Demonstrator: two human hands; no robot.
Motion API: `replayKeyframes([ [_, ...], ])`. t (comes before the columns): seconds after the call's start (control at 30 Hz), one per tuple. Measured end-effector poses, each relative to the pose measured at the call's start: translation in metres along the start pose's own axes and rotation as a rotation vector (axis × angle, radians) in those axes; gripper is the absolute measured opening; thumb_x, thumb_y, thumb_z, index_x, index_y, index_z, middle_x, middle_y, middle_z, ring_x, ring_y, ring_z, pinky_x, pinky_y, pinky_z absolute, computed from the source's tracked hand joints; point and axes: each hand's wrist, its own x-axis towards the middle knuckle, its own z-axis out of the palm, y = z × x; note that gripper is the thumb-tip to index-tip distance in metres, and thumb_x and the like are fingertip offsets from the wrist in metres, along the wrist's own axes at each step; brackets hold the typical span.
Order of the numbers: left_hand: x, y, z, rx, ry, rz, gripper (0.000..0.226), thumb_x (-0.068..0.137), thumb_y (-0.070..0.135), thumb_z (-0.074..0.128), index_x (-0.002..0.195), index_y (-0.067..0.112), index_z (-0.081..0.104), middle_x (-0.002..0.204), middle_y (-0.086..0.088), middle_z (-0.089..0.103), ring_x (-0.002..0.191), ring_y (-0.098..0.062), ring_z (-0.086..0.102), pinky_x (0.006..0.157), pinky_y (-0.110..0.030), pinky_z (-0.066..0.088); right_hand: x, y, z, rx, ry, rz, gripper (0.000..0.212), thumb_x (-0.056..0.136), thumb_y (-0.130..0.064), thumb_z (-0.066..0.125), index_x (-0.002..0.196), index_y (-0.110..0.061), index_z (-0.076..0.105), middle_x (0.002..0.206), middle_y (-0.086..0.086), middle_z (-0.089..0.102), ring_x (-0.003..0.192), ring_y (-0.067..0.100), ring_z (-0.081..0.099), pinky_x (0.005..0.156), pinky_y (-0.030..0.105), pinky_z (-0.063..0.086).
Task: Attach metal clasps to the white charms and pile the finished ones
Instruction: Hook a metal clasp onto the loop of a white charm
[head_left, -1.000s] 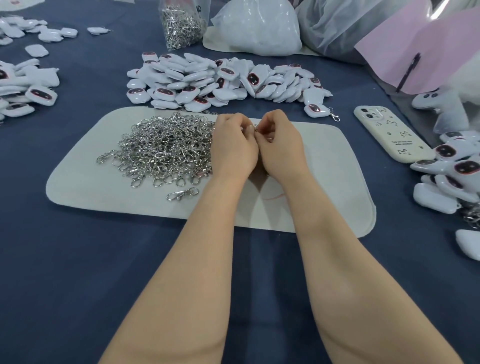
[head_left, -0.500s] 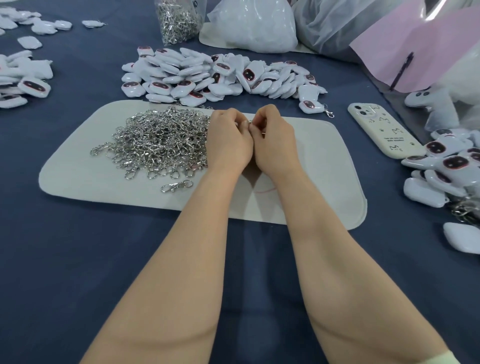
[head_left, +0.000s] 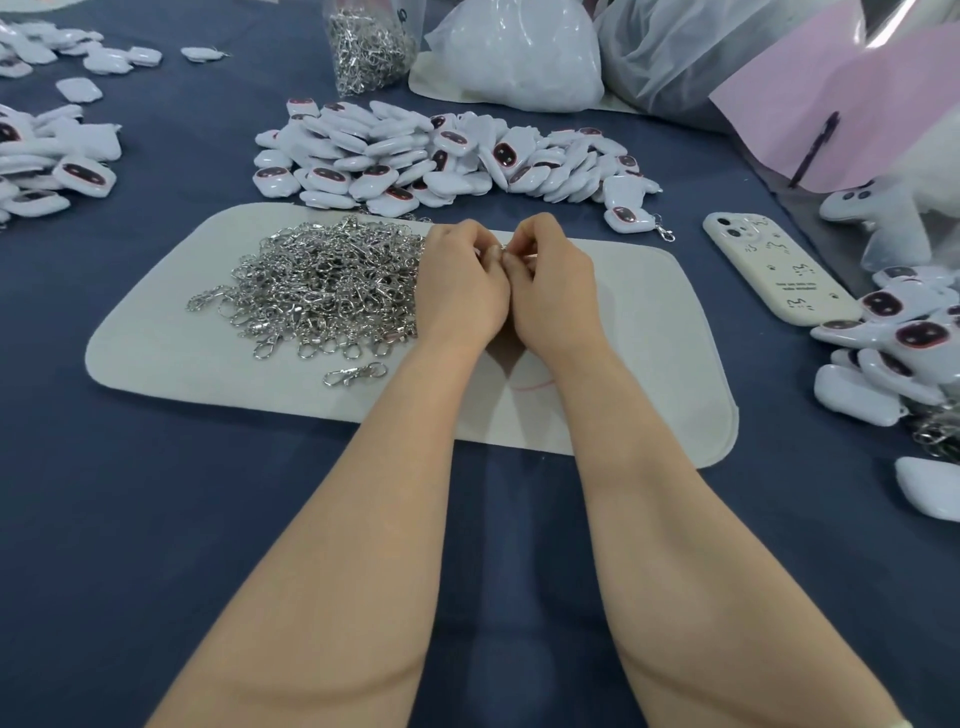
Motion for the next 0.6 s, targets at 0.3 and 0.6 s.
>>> replayKeyframes([
  [0.3, -0.0006, -0.0006, -0.0029, -0.072, -0.016, 0.022, 0.014, 0.092, 0.012, 0.051, 0.101, 0.011, 0.062, 0.111, -0.007, 0.058, 0.092, -0.016, 0.052, 0.074, -0.014, 0.03, 0.0008, 0.0004, -0.0007, 0.034, 0.026, 0.048, 0.004, 0.092, -0.007, 0.05, 0.095, -0.009, 0.051, 0.083, 0.002, 0.058, 0.082, 0.024, 0.058, 0.074, 0.031, 0.044],
  [0.6, -0.0032, 0.0007, -0.007, -0.373, -0.024, -0.067, 0.015, 0.083, 0.013, 0.055, 0.097, 0.018, 0.05, 0.083, 0.014, 0.05, 0.062, -0.006, 0.055, 0.056, -0.021, 0.046, 0.0023, 0.0044, -0.0017, 0.087, 0.066, 0.094, 0.008, 0.093, -0.007, 0.049, 0.09, -0.013, 0.046, 0.072, -0.009, 0.05, 0.061, 0.001, 0.052, 0.051, 0.009, 0.036],
])
